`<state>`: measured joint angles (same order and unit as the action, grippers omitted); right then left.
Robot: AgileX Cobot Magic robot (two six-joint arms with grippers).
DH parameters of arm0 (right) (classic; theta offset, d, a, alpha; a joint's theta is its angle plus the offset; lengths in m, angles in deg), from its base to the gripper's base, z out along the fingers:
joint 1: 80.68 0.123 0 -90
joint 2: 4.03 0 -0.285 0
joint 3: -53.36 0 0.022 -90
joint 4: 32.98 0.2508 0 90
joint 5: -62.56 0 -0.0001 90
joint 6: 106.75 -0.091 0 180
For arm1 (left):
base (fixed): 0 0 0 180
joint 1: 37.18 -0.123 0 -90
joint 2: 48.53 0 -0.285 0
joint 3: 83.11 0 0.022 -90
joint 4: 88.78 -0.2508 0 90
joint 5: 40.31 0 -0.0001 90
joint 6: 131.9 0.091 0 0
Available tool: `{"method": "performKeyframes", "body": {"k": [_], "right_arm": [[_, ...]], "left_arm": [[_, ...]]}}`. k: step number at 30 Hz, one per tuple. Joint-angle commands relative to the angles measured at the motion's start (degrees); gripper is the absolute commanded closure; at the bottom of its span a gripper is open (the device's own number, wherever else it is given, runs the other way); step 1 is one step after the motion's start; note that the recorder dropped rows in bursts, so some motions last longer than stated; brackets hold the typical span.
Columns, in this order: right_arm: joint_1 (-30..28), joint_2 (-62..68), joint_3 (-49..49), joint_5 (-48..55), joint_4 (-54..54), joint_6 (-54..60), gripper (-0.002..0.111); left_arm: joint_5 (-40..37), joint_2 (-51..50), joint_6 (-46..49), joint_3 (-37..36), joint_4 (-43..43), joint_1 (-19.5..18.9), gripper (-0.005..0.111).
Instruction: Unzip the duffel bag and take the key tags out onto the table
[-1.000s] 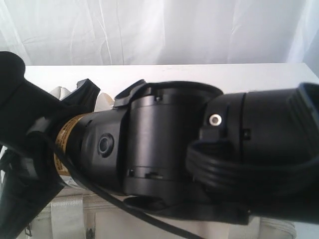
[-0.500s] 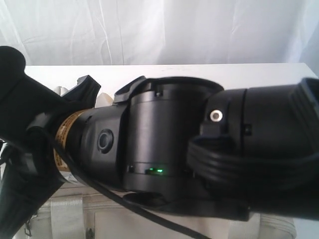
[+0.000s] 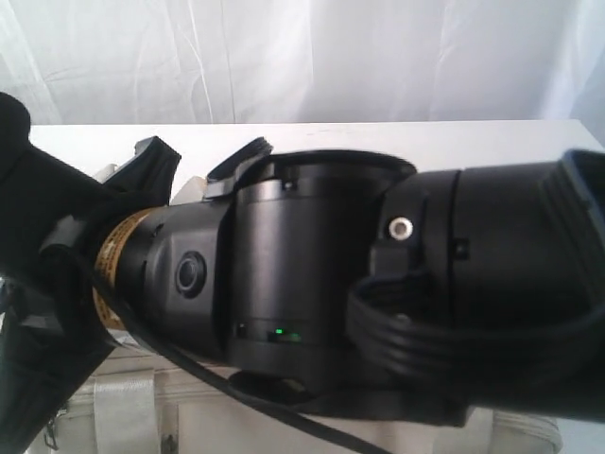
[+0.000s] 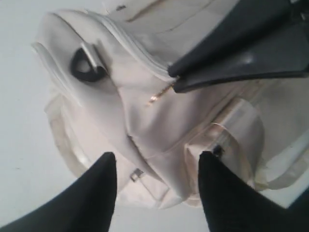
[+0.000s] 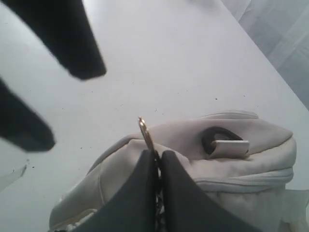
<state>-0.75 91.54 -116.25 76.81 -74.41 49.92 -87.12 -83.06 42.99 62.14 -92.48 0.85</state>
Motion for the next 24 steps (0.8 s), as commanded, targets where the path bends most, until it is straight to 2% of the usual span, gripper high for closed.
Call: {"method": "performKeyframes", "body": {"k": [1,6,10,12,19,21,24], "right_arm": [[-0.51,-0.32,-2.59,-2.07,-0.97,-0.07,0.108],[-2.02,-0.32,-3.87,-3.36,-0.73,-0.99,0.108],[-2.29,-0.32,-3.87,-3.85,-0.73,-1.35,0.108],[-2.29,-0.32,-3.87,-4.57,-0.73,-1.35,0.108],[-4.05,0.55,-3.87,-13.44,-0.36,-4.28,0.108],[-5.0,1.15,-3.87,-13.71,-0.36,-5.98,0.108],[-6.36,2.33,-3.87,-14.61,-0.36,-7.54,0.108]], "left_arm": [[3.75,0.4,-3.71,-4.95,7.07,-0.28,0.052],[13.98,0.4,-11.47,-12.55,7.07,-0.28,0.052],[28.65,0.4,-17.61,-17.2,8.15,-0.28,0.052],[33.68,0.4,-17.61,-18.68,10.65,-0.28,0.052],[38.73,0.4,-17.61,-22.73,15.15,-0.17,0.051],[42.01,0.4,-17.61,-23.15,15.64,-0.07,0.051],[42.96,0.4,-17.61,-23.15,15.64,-0.07,0.052]]}}
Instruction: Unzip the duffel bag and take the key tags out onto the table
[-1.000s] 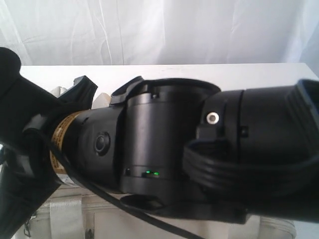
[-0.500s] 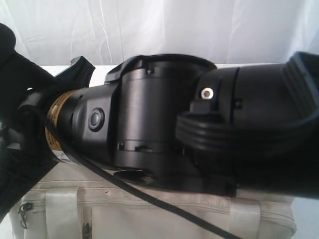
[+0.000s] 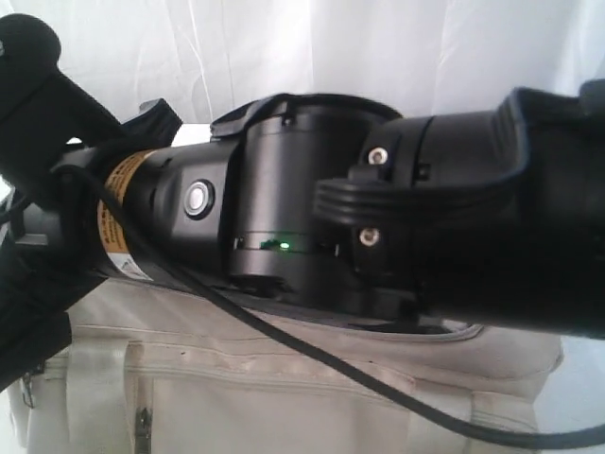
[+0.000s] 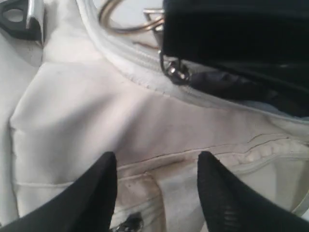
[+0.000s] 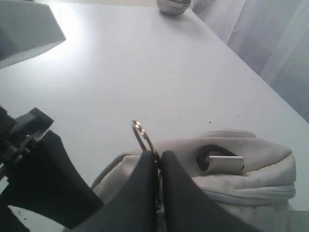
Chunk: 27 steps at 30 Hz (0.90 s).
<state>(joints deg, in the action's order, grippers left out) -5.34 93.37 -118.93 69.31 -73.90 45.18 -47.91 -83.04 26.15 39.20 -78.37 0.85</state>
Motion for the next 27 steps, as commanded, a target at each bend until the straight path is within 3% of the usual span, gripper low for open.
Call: {"method": "performKeyframes", "body": {"k": [1,7,13,18,21,27], "right_arm": [[-2.15,0.9,-1.2,-8.57,-0.86,-3.98,0.108],[-2.93,0.89,-1.29,-19.67,0.11,-11.58,0.108],[-4.58,2.5,-2.49,-21.59,0.63,-18.33,0.108],[-7.08,4.86,-4.89,-29.28,2.17,-24.97,0.108],[-8.03,5.97,-5.79,-34.08,2.06,-29.58,0.108],[-8.03,6.09,-5.9,-34.33,1.57,-31.18,0.108]], "left_arm": [[3.45,0.38,-0.77,-0.22,1.53,-0.07,0.052],[4.52,0.38,-0.77,-0.22,1.53,-0.07,0.052],[4.4,0.38,-0.77,-0.22,1.53,-0.07,0.052],[4.79,-0.03,-0.39,-0.22,1.53,-0.17,0.052],[7.96,-0.74,-0.39,-0.22,1.53,-0.17,0.052],[14.37,-3.85,0.16,-0.22,2.11,-0.17,0.052]]}}
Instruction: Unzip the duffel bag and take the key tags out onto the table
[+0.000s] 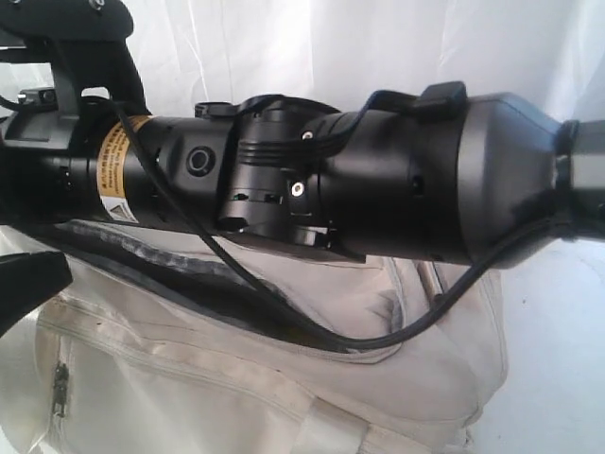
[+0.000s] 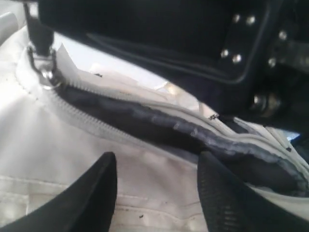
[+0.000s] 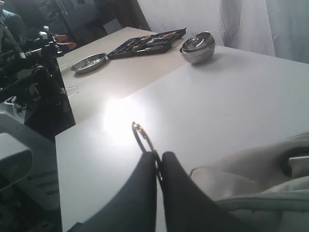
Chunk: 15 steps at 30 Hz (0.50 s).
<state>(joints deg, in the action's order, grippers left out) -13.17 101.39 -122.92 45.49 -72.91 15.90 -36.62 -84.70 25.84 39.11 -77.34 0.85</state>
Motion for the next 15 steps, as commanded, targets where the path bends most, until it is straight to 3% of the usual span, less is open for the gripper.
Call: {"method": "performKeyframes", "body": {"k": [1,8,15], "right_arm": [[-0.2,-2.03,-1.91,-10.5,0.57,-2.56,0.108],[-0.2,-2.17,-1.91,-12.13,-4.01,-3.31,0.108],[-0.2,-4.64,-1.91,-8.6,-9.23,-5.51,0.108]], "left_arm": [[3.08,-3.35,0.76,-0.13,1.48,-0.17,0.052],[10.52,-10.48,0.19,-0.13,1.75,-0.17,0.052],[11.71,-11.62,-0.31,-0.13,4.4,-0.17,0.052]]}}
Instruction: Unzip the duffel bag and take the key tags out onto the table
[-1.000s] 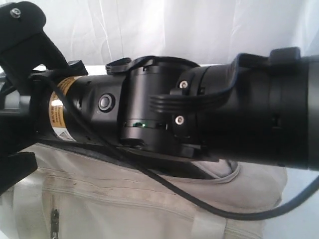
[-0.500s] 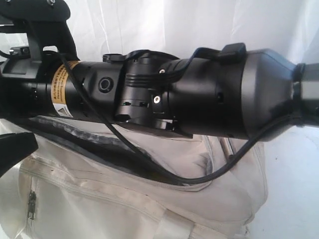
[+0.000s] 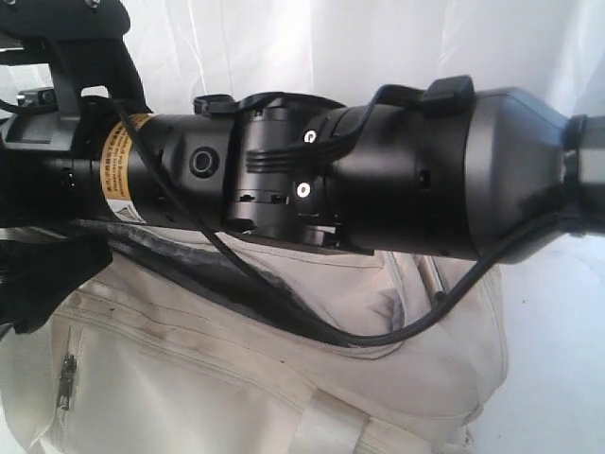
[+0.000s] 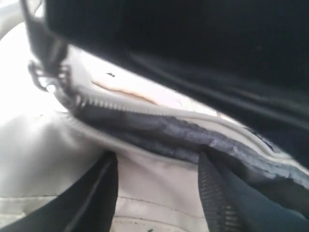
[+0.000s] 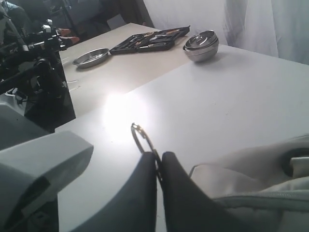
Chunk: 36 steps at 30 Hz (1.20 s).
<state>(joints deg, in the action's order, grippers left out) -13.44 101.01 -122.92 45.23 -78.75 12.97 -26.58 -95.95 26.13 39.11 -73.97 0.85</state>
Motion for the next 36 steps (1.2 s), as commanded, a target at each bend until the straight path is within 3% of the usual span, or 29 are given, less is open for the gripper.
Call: {"method": "performKeyframes", "body": {"k": [1,8,19,21,25,27,36], "right_arm": [[0.07,-4.74,-1.91,-8.34,-4.5,-3.39,0.108],[0.07,-6.32,-1.91,-9.15,-15.74,-17.78,0.108],[0.07,-6.32,-1.91,-11.59,-19.54,-21.42,0.108],[0.07,-6.32,-1.91,-11.59,-19.54,-21.42,0.108],[0.07,-6.32,-1.91,-11.04,-19.54,-21.42,0.108],[0.07,-6.32,-1.91,-9.65,-19.54,-21.42,0.108],[-3.8,-6.2,-1.91,-7.13,-16.65,-20.95,0.108]], "left_arm": [[1.97,-0.37,-1.37,-0.13,1.14,-0.17,0.052],[7.75,-0.37,-6.65,-0.13,2.85,-0.17,0.052],[5.95,-5.03,-6.77,-0.13,12.23,-0.17,0.055],[5.95,-5.79,-6.77,-0.13,12.34,-0.17,0.063],[5.59,-6.15,-6.37,-0.13,10.51,-0.17,0.097],[5.47,-6.15,-6.08,-0.13,7.01,-0.17,0.107],[-6.66,-5.67,-4.26,-0.13,-1.99,-0.07,0.107]]}}
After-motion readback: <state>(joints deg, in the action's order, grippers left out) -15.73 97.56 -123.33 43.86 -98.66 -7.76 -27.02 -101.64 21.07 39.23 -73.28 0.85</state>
